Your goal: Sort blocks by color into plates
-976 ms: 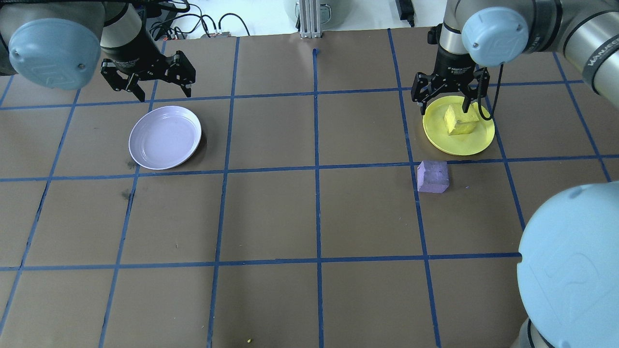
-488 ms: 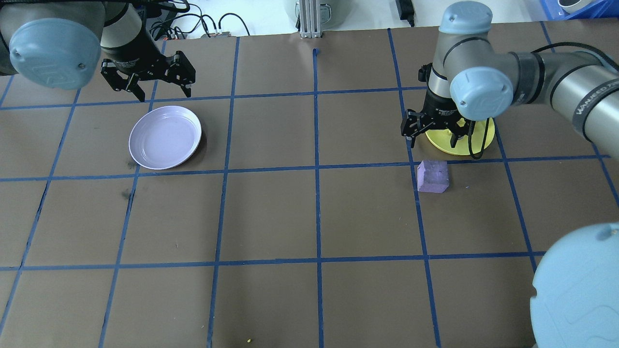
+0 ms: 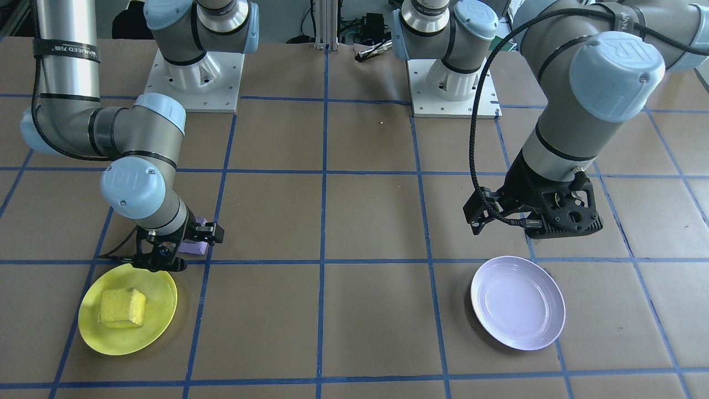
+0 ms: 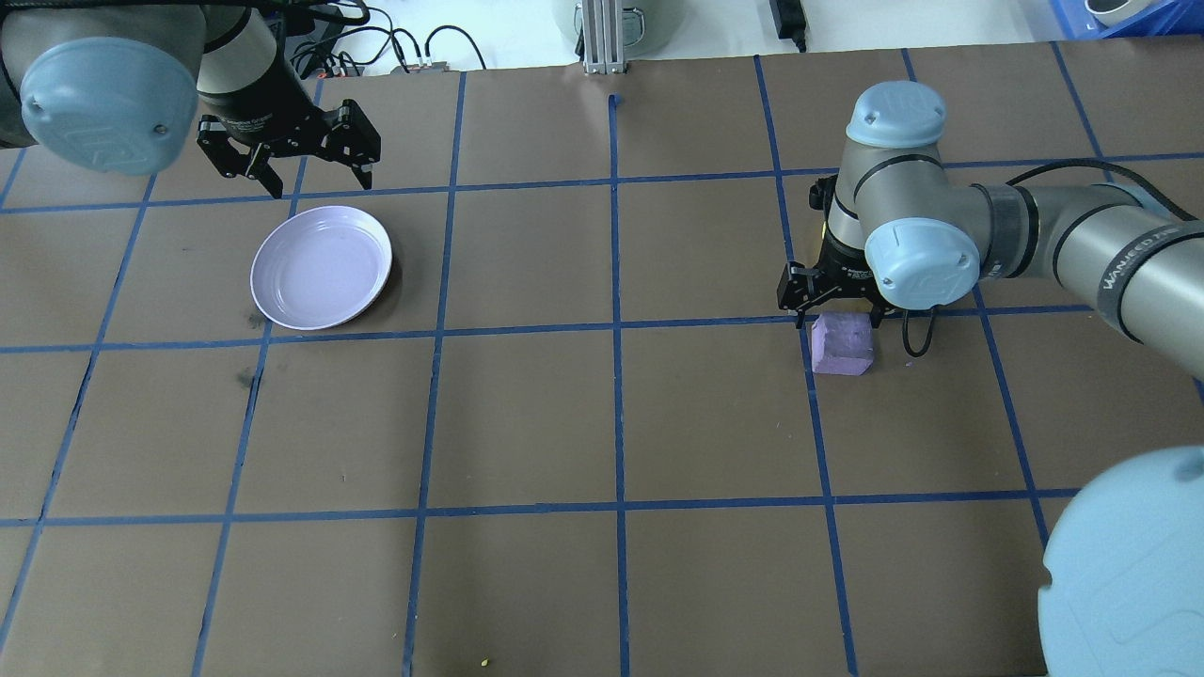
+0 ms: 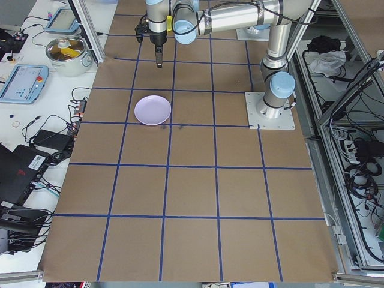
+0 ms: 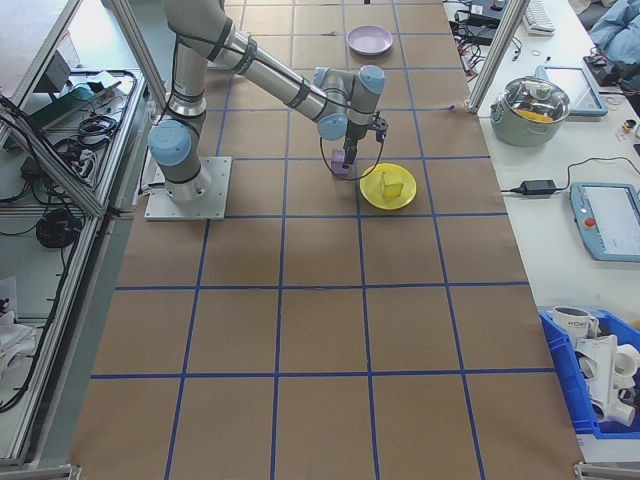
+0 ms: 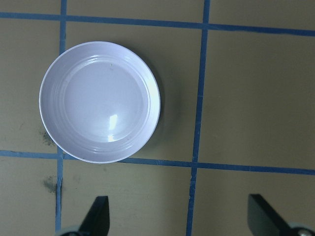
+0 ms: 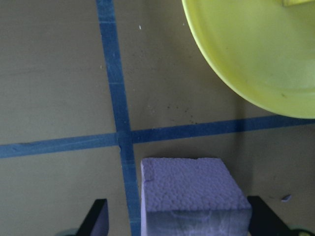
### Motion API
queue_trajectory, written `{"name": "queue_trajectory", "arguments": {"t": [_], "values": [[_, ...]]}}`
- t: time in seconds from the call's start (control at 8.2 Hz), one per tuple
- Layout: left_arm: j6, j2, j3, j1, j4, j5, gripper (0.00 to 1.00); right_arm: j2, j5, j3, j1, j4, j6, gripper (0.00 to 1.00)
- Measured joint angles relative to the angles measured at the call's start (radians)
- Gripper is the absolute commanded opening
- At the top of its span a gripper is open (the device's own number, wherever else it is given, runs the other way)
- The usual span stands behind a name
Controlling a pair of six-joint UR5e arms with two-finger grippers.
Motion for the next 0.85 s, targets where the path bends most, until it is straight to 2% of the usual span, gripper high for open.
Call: {"name": "queue_trajectory", "arguments": {"t": [0.12,0.24,0.49,0.61,0.85], "values": [[0.0,-0.001,0.0,0.0,0.001,0.0,1.0,0.0,0.0,0.005,0.0,-0.002,0.0,0.2],[0.0,-0.001,0.0,0.0,0.001,0.0,1.0,-0.002,0.0,0.005,-0.001,-0.002,0.0,0.12],[0.0,-0.002,0.0,0.0,0.002,-0.001,1.0,-0.007,0.0,-0.008,0.002,0.013,0.005,0.11],[0.0,-0.003,0.0,0.0,0.008,0.0,1.0,-0.017,0.0,-0.028,0.007,0.049,0.011,0.11],[0.0,-0.003,0.0,0.0,0.014,0.001,1.0,-0.037,0.013,-0.12,0.059,0.19,0.086,0.11]]}}
